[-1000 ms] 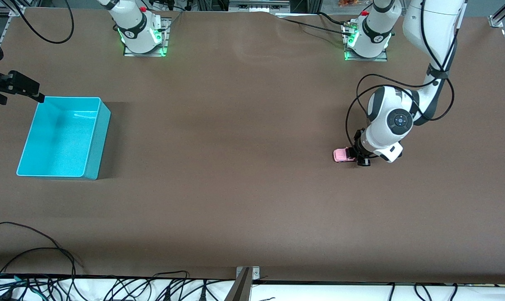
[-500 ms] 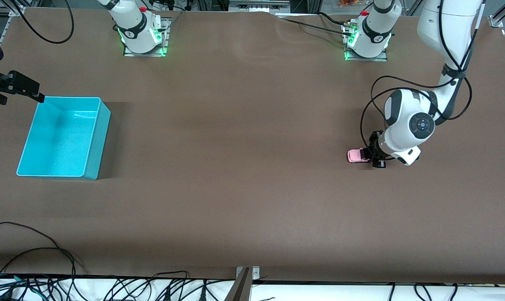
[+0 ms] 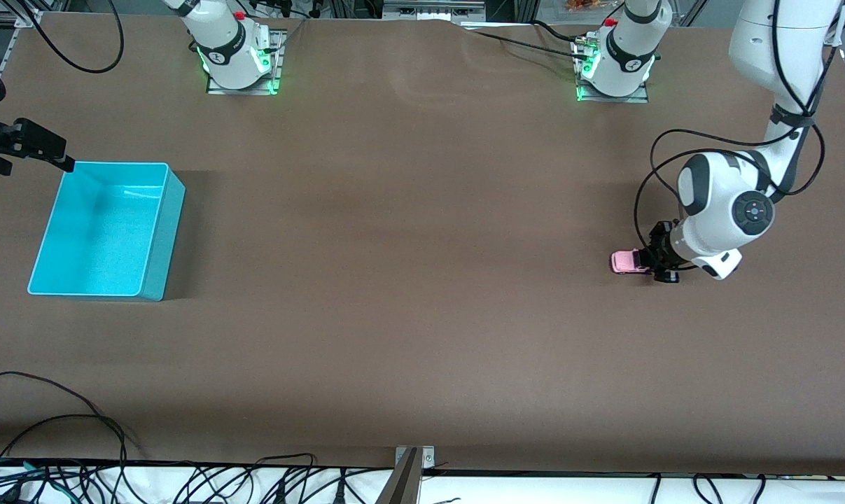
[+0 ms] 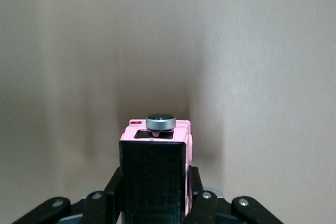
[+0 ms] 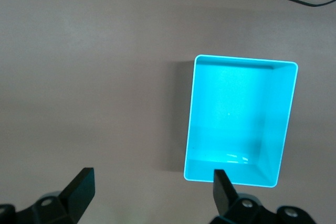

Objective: Wind and store pink jeep toy

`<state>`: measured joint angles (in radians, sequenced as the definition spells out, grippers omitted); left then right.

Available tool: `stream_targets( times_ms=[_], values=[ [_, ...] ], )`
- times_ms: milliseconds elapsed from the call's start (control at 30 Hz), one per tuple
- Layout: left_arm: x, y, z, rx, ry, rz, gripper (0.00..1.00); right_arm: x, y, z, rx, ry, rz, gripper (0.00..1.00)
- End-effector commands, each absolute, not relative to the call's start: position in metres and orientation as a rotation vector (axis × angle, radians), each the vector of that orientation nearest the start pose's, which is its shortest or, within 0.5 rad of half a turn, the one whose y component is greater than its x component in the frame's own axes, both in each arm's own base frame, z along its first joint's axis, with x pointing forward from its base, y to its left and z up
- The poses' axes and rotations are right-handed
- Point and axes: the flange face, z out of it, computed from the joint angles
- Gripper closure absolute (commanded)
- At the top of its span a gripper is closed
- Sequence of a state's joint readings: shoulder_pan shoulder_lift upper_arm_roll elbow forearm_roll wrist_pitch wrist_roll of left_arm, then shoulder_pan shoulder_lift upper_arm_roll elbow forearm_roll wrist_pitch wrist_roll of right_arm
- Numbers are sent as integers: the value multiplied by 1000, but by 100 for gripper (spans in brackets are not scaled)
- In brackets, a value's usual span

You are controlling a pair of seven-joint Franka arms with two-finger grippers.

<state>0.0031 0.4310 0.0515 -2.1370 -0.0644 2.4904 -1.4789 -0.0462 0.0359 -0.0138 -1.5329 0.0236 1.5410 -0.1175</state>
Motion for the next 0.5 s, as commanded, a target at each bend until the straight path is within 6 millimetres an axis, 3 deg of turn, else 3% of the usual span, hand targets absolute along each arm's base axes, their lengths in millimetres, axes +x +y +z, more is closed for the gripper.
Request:
stream_targets(
  times_ms=[0, 100, 200, 233, 300, 467],
  values=[
    [557, 63, 167, 2285, 2221, -131, 82, 565, -33, 625, -3098, -90, 27, 0],
    [556, 76, 168, 2273, 2230, -130, 71, 565, -33, 625, -3098, -87, 27, 0],
    [559, 81, 173, 2260, 2234, -116, 30, 565, -33, 625, -3098, -87, 27, 0],
    [560, 82, 176, 2260, 2230, -110, 4, 565, -33, 625, -3098, -87, 27, 0],
    [569, 85, 188, 2245, 2229, -85, 0, 565, -32, 625, -3096, -90, 27, 0],
    [596, 108, 243, 2237, 2238, -103, 0, 565, -33, 625, -3098, -90, 27, 0]
  ],
)
